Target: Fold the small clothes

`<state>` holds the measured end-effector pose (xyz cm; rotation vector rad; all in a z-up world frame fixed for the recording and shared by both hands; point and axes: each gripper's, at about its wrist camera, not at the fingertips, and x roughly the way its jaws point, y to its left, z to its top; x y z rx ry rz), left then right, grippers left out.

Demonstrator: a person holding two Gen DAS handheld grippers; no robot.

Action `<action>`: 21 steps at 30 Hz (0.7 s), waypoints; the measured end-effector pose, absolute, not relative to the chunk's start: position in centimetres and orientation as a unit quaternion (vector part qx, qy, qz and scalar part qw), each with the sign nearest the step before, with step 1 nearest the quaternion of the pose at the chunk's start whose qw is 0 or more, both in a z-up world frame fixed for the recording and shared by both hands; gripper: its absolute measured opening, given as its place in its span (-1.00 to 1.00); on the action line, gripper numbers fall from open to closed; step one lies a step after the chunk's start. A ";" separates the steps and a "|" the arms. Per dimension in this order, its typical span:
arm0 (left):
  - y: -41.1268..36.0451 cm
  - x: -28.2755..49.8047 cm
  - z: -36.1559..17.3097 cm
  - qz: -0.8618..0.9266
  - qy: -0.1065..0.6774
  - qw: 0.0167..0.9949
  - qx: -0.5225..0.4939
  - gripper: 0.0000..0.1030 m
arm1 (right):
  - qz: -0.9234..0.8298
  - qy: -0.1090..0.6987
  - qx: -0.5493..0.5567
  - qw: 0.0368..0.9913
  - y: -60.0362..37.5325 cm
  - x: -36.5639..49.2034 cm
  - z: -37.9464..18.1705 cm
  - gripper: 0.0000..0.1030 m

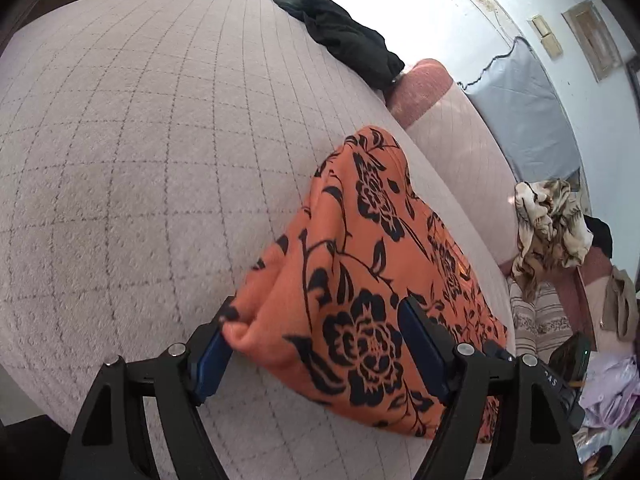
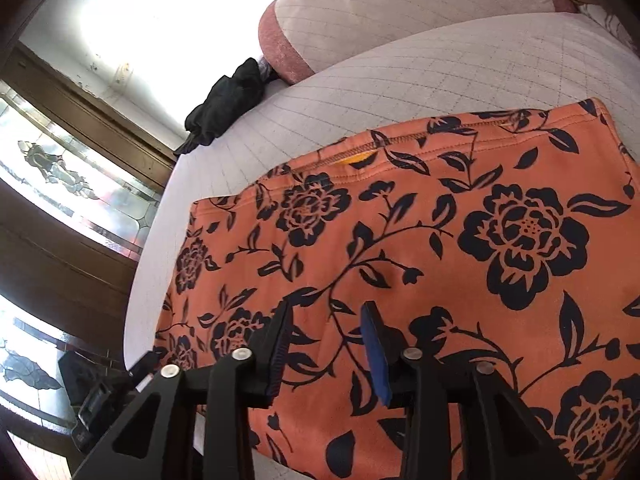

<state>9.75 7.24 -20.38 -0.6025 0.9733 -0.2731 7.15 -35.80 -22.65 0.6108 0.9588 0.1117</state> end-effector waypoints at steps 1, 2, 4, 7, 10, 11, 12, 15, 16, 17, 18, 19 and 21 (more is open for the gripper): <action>6.8 10.1 -20.4 -0.120 0.455 0.839 -0.274 0.45 | 0.040 0.470 0.294 0.831 -35.9 7.4 -23.6 0.24; 6.1 10.3 -20.4 -0.111 0.448 0.848 -0.258 0.29 | 0.043 0.474 0.300 0.827 -36.1 7.6 -24.4 0.24; 4.8 10.6 -20.6 -0.106 0.452 0.858 -0.220 -0.49 | 0.044 0.466 0.303 0.830 -36.3 7.3 -24.0 0.24; 4.3 10.2 -19.9 -0.104 0.433 0.872 -0.204 -0.60 | 0.047 0.469 0.295 0.831 -36.2 7.4 -24.0 0.23; 3.0 9.6 -18.5 -0.120 0.400 0.892 -0.174 -0.61 | 0.046 0.470 0.282 0.835 -36.0 7.3 -23.5 0.23; 2.5 9.3 -17.9 -0.130 0.386 0.900 -0.158 -0.61 | 0.048 0.471 0.275 0.837 -35.8 7.4 -23.3 0.23; 1.7 8.9 -17.2 -0.139 0.371 0.908 -0.135 -0.62 | 0.055 0.470 0.269 0.839 -35.4 7.6 -23.0 0.23; -1.3 7.2 -15.6 -0.182 0.327 0.925 -0.059 -0.63 | 0.094 0.449 0.277 0.844 -34.8 8.3 -20.9 0.24; -2.3 6.7 -15.3 -0.198 0.317 0.927 -0.035 -0.63 | 0.105 0.442 0.284 0.844 -34.6 8.9 -20.0 0.27; -3.3 6.0 -15.1 -0.213 0.307 0.927 -0.009 -0.64 | 0.117 0.442 0.285 0.842 -34.3 9.6 -19.2 0.31; -4.3 5.4 -15.0 -0.228 0.299 0.927 0.015 -0.65 | 0.128 0.445 0.280 0.841 -34.0 10.5 -18.4 0.38; -5.2 4.7 -15.0 -0.241 0.291 0.925 0.037 -0.66 | 0.136 0.447 0.274 0.840 -33.5 11.5 -17.6 0.41; -6.5 3.5 -15.0 -0.262 0.280 0.921 0.071 -0.67 | 0.156 0.455 0.273 0.833 -32.5 13.6 -16.2 0.45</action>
